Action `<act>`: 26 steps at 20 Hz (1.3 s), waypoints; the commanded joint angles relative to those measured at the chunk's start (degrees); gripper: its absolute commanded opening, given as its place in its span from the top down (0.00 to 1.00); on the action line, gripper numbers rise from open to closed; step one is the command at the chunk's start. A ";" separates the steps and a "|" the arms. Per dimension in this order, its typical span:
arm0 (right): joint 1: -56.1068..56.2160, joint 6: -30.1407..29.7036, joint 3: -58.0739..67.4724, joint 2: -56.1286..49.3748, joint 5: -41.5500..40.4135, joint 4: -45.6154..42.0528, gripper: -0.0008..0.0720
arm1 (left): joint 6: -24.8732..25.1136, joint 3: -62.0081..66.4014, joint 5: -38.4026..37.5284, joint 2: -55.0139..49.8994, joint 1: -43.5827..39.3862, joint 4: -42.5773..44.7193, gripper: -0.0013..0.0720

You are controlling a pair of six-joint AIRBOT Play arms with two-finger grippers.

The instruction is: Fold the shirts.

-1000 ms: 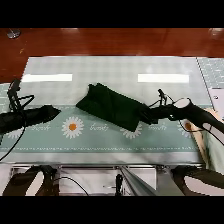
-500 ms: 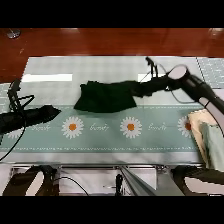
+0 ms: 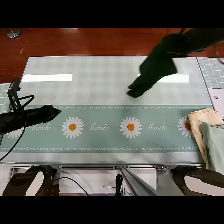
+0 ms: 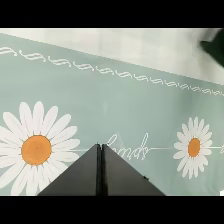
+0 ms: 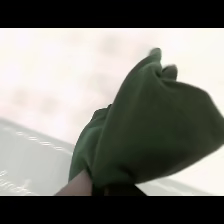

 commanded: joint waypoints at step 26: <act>-70.16 10.93 -37.94 44.02 21.00 -36.68 0.17 | 1.49 0.00 4.31 0.02 0.00 -3.63 0.93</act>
